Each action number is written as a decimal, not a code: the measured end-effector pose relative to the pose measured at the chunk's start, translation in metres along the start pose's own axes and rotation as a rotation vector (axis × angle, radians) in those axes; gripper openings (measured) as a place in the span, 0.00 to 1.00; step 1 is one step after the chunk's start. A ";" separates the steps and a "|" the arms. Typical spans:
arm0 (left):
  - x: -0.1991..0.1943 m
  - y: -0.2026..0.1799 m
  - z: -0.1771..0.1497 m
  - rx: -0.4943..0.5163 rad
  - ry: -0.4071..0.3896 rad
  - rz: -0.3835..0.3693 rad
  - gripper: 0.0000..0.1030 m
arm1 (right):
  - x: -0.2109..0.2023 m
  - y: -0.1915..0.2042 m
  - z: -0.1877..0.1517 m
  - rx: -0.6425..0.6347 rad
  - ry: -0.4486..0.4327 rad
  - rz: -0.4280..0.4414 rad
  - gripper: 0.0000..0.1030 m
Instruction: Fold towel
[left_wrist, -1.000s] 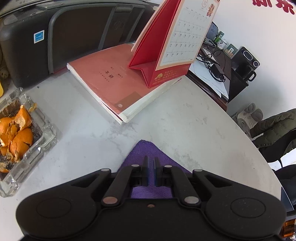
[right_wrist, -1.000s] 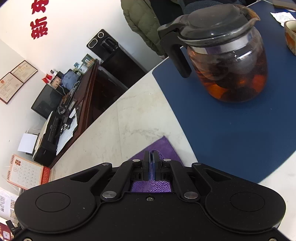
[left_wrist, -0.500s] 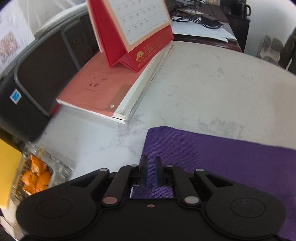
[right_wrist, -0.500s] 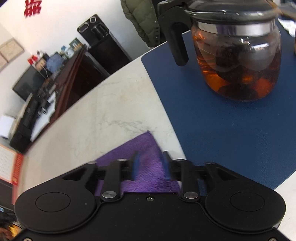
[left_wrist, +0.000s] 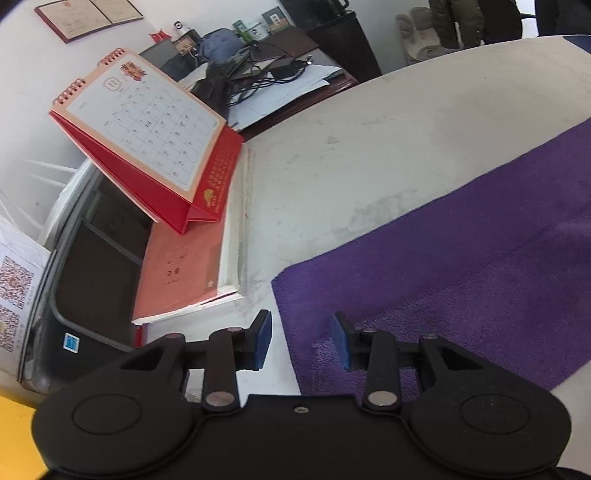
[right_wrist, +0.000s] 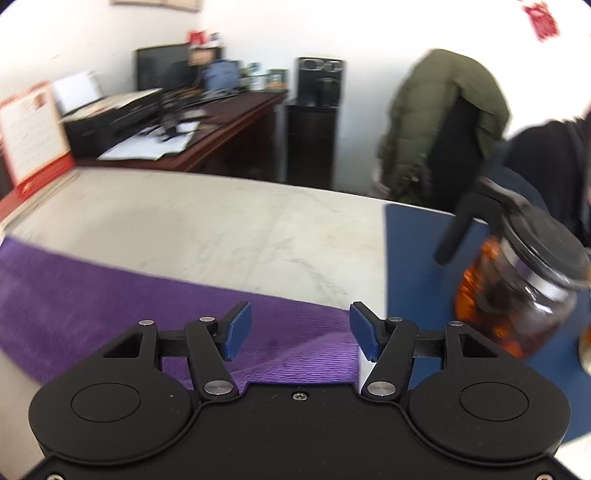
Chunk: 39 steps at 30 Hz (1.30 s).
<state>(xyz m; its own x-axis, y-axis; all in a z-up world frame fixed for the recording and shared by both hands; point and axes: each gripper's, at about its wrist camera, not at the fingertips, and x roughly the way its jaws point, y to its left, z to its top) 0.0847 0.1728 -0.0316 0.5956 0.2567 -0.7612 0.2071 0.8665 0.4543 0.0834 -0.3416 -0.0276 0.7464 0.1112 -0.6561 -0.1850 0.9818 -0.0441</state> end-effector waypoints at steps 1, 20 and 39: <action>0.003 0.001 -0.001 -0.006 0.001 -0.030 0.32 | 0.001 0.000 0.002 -0.006 0.011 0.007 0.57; 0.048 0.022 -0.001 -0.007 0.060 -0.287 0.41 | 0.016 0.004 -0.002 0.123 0.124 0.082 0.58; 0.027 0.025 -0.007 -0.144 0.045 -0.309 0.05 | 0.005 0.015 -0.002 0.172 0.105 0.096 0.60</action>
<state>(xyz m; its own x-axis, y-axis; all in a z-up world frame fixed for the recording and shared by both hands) 0.1011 0.2047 -0.0440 0.4859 -0.0117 -0.8739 0.2590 0.9569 0.1311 0.0828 -0.3264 -0.0329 0.6583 0.1979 -0.7263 -0.1336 0.9802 0.1460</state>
